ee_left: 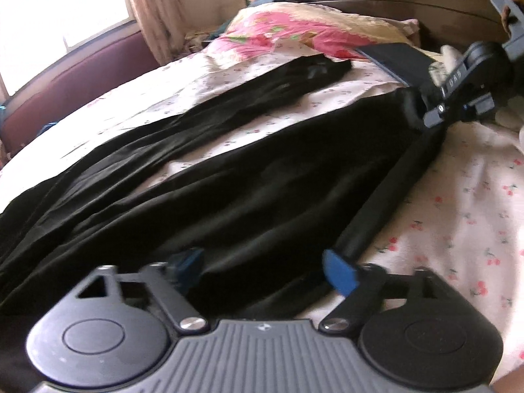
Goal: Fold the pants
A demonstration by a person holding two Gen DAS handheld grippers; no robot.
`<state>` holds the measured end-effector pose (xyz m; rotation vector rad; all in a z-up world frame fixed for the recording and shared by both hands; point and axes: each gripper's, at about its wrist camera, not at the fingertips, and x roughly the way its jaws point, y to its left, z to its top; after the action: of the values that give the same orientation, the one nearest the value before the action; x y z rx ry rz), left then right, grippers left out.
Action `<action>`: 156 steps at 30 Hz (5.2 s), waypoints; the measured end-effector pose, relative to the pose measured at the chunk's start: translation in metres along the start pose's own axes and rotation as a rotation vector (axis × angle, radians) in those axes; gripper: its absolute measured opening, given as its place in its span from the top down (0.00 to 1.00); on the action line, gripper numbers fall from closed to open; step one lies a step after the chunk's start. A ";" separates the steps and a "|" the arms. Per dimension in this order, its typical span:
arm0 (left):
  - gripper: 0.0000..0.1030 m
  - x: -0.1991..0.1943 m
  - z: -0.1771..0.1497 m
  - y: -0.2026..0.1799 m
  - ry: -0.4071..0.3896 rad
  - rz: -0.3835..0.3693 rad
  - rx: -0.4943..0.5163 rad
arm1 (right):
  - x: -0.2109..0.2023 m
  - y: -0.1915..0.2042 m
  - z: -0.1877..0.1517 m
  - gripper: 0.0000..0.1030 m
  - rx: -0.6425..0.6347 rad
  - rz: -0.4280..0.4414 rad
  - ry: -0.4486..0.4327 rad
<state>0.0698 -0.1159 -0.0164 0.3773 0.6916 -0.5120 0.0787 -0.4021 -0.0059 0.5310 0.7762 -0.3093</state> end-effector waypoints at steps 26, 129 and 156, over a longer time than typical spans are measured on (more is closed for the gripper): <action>0.61 -0.121 -0.115 0.207 0.048 0.370 -0.337 | -0.082 0.110 -0.052 0.72 -0.512 -0.008 -0.021; 0.61 -0.165 -0.206 0.350 -0.061 0.257 -0.674 | -0.036 0.347 -0.172 0.89 -1.466 0.480 0.262; 0.74 -0.172 -0.174 0.374 -0.115 0.258 -0.545 | -0.045 0.433 -0.250 0.93 -1.522 0.672 0.091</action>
<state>0.0789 0.3278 0.0369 -0.0762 0.6314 -0.0869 0.0983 0.0983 0.0244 -0.6584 0.6674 0.9135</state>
